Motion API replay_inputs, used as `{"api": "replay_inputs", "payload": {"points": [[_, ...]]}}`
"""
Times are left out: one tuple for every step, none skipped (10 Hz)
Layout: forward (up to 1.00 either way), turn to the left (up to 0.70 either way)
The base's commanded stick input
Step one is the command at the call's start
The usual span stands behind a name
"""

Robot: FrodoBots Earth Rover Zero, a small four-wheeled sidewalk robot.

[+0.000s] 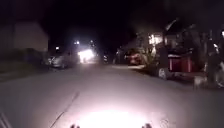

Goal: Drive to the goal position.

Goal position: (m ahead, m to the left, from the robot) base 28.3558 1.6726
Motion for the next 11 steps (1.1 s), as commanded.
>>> {"api": "replay_inputs", "payload": {"points": [[0.85,0.00],[0.85,0.00],[0.85,0.00],[0.85,0.00],[0.85,0.00],[0.85,0.00],[0.85,0.00],[0.85,0.00],[0.85,0.00],[0.85,0.00],[0.85,0.00]]}}
